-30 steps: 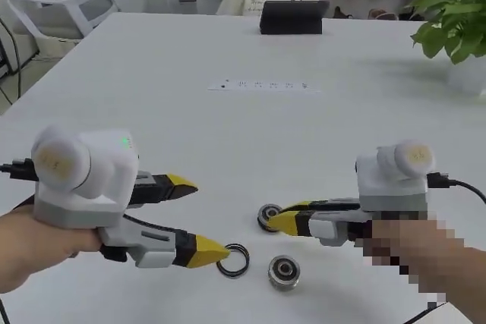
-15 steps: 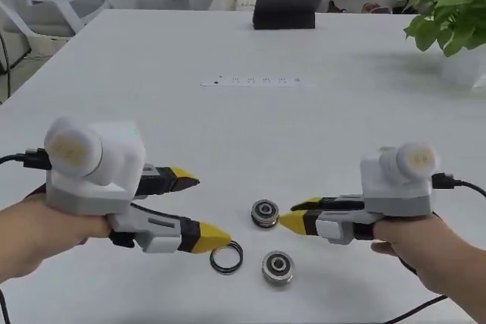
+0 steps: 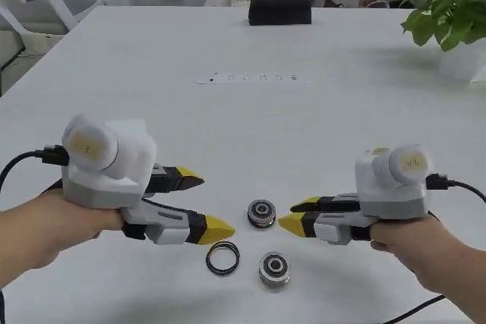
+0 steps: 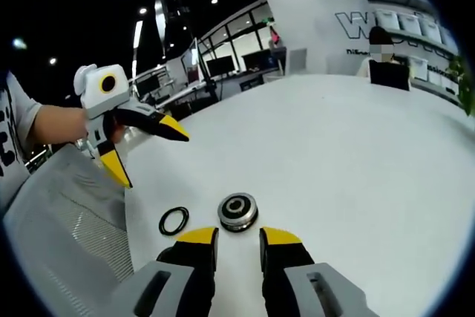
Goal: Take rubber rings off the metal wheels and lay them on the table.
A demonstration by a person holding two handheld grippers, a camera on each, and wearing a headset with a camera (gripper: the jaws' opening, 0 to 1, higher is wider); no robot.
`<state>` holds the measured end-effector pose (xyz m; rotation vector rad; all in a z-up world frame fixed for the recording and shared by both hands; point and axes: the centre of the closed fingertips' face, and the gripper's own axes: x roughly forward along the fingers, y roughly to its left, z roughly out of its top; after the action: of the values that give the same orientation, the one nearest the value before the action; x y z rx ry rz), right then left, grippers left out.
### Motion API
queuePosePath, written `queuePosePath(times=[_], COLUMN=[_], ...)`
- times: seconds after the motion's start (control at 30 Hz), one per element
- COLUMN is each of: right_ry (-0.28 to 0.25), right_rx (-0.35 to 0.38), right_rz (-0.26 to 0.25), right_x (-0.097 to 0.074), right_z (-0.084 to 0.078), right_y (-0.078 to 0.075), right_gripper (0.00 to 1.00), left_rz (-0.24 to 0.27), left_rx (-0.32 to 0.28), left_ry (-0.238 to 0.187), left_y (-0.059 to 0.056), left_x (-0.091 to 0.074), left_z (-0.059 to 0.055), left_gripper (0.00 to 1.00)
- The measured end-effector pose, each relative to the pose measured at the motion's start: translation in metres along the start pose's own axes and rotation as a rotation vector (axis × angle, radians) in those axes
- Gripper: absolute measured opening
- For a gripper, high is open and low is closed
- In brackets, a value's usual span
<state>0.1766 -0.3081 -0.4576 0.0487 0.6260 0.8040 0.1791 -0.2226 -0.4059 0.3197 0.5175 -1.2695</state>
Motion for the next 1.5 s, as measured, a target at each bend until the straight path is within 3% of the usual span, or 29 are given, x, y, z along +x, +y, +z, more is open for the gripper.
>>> queuePosePath(times=[1.0,1.5], right_ry=[0.024,0.01], right_rx=[-0.076,-0.103], right_rz=[0.037,0.047], right_x=[0.02,0.025], right_z=[-0.011,-0.009], right_y=[-0.005,-0.003], right_gripper=[0.17,0.13], left_rz=[-0.019,-0.027], left_rx=[-0.075,-0.101], left_ry=[0.002,0.009], left_y=[0.002,0.0], left_x=[0.041,0.059], left_z=[-0.005,-0.006], left_gripper=[0.42,0.34])
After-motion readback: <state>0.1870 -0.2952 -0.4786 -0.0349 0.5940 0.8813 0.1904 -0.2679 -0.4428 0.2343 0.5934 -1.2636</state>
